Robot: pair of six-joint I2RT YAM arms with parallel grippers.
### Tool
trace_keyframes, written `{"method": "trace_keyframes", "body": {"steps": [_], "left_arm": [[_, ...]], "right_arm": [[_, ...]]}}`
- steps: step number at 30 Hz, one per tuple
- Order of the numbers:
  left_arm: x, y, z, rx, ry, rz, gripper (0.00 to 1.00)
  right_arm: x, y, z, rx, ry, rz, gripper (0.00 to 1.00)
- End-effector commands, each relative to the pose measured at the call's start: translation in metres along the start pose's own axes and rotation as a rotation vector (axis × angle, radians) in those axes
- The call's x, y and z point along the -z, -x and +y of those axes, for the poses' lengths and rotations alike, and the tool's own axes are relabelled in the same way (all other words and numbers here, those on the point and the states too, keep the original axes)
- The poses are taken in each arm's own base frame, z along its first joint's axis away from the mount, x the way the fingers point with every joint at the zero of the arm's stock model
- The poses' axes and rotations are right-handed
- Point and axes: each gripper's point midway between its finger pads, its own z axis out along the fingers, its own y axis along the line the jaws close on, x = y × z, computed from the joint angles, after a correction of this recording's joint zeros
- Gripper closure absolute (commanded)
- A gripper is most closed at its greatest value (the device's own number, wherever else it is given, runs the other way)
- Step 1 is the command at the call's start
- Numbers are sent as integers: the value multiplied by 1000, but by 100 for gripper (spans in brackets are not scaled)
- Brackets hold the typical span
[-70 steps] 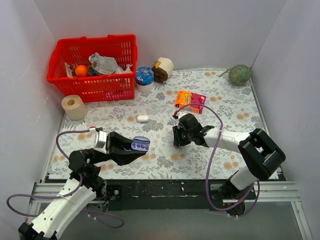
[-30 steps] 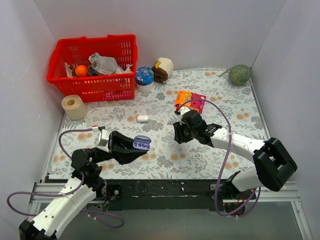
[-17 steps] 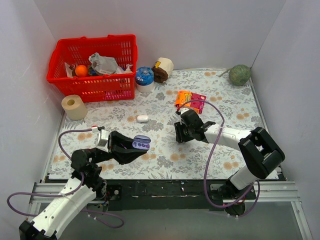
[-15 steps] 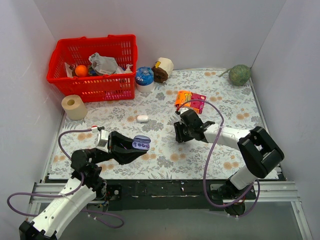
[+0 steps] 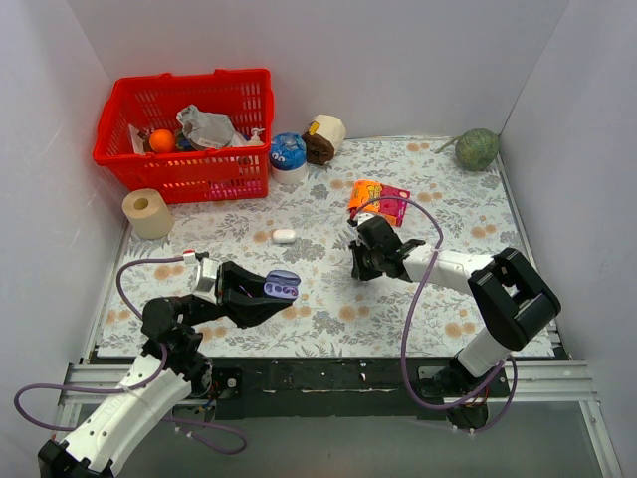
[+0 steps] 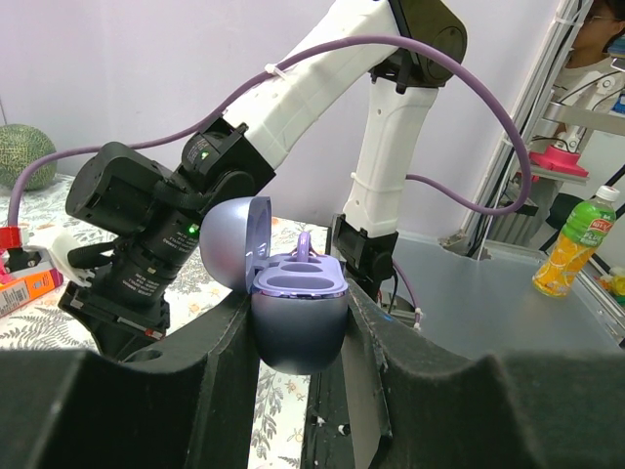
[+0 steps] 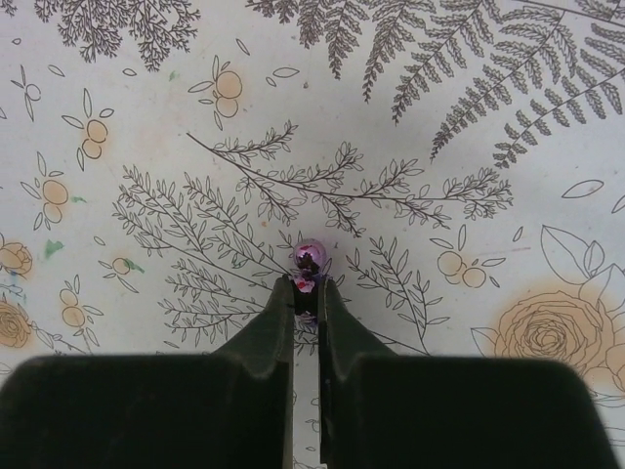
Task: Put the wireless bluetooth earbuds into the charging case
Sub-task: Pick up the earbud from the center of the board.
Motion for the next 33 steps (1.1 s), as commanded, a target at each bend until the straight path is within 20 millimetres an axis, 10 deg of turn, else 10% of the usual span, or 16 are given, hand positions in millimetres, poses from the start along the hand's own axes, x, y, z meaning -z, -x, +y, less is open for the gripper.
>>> {"method": "trace_keyframes", "body": {"steps": [1,16,26,33], "left_arm": [[0,2,1,-9,10,-16,100],[-1,2,1,-2,10,-17,100],[1,-1,1,-10,11,0,100],[2,0,0,-12,11,0,100]], "right_arm": [[8,11,13,-43,56,-32,96],[45,52,90,-3,444,-153,99],[16,8,33,302,186,39,95],[13,6,23,252,118,38,54]]}}
